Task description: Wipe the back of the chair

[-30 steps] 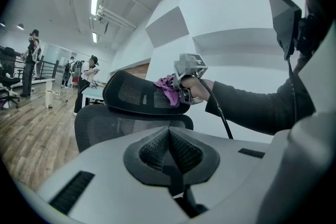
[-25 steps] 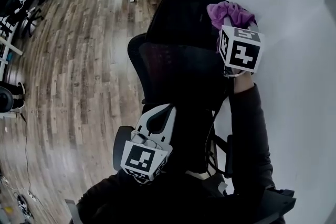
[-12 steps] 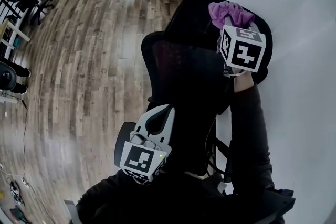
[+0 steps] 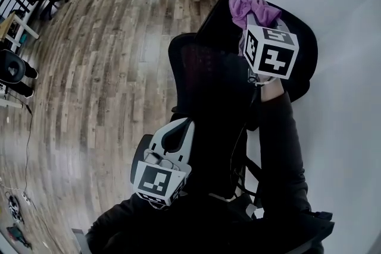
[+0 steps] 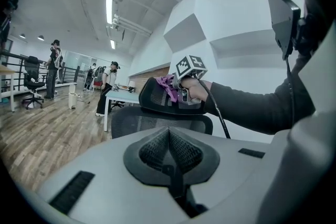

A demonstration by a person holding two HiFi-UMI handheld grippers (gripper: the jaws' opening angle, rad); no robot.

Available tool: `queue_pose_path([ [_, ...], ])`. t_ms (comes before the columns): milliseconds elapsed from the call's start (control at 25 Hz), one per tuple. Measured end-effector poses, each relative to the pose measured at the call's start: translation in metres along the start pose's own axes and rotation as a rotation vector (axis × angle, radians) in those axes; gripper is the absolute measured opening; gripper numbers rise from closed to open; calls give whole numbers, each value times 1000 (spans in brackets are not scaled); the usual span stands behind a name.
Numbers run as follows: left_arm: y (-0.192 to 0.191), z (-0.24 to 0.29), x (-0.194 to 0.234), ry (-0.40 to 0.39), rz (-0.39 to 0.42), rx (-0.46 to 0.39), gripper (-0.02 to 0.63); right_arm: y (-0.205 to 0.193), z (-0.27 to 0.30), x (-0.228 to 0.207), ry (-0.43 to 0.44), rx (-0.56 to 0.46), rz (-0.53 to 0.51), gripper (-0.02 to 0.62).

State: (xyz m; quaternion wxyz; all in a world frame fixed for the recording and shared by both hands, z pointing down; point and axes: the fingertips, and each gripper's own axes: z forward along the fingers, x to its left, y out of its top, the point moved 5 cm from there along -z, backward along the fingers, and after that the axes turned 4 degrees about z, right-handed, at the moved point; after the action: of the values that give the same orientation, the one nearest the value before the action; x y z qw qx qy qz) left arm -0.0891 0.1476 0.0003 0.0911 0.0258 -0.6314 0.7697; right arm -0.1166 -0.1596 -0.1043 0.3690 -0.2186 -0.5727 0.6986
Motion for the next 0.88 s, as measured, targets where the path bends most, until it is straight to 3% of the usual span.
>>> queue_pose_path([
  [160, 8, -6, 7, 42, -9, 12, 0, 9, 4, 14, 35, -15, 6, 69],
  [880, 9, -26, 14, 85, -21, -23, 0, 26, 2, 51, 104, -51, 2, 67],
])
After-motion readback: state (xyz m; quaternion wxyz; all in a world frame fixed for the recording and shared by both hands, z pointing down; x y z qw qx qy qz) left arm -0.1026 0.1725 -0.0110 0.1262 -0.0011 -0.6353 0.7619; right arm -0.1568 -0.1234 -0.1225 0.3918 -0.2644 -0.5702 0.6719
